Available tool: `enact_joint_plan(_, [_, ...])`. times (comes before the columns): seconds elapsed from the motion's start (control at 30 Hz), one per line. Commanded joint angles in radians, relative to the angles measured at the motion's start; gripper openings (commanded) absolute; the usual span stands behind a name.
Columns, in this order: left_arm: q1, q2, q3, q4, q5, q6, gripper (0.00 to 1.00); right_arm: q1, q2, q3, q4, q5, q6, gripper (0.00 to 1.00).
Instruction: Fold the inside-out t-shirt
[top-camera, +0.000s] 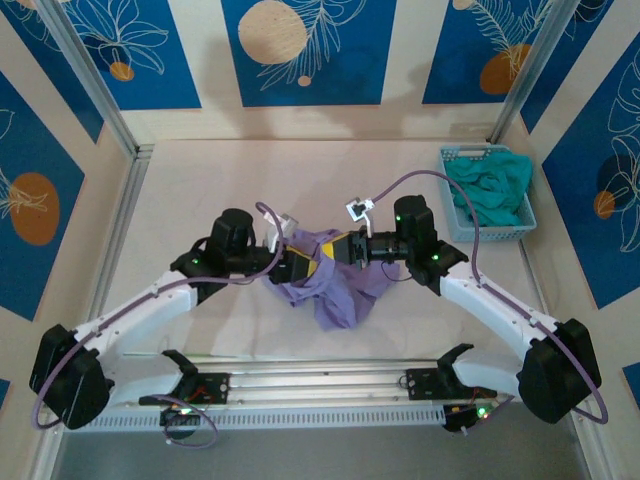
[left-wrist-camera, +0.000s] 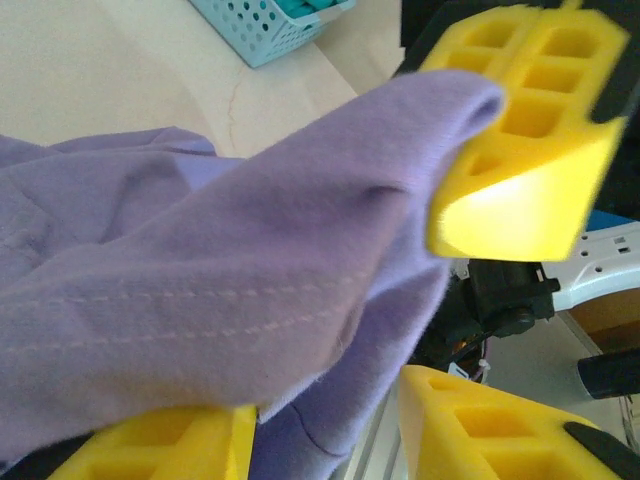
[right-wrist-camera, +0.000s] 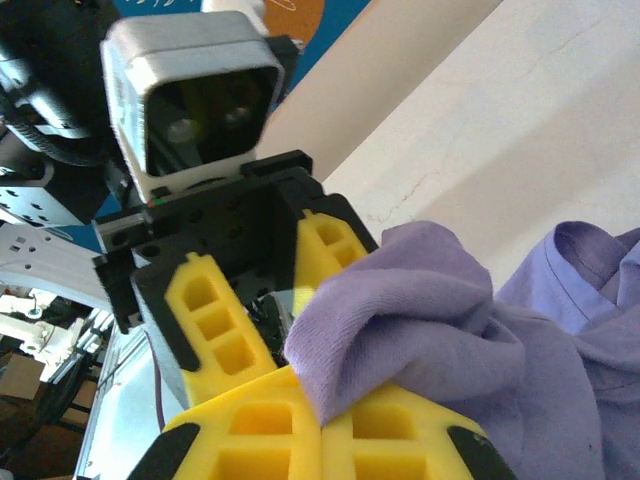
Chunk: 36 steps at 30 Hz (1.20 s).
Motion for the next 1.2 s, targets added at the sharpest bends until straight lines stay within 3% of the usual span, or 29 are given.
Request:
enact_joint_plan(0.0, [0.007,-0.05,0.007,-0.047,-0.025,0.035,0.41,-0.006,-0.021,0.025,-0.017,0.0,-0.007,0.0])
enact_joint_plan(0.73, [0.008,0.079,0.078,0.012,0.018,0.072,0.45,-0.003,-0.022,0.024,-0.018,-0.004,-0.002,0.0])
enact_joint_plan(1.07, [0.019,0.097,0.078,0.005,-0.029,0.088,0.31,-0.008,-0.024,0.026,-0.022,-0.008,-0.008,0.0])
enact_joint_plan(1.17, [0.021,0.109,0.08,0.026,0.001,0.076,0.24,-0.007,-0.023,0.026,-0.023,-0.006,-0.01,0.0])
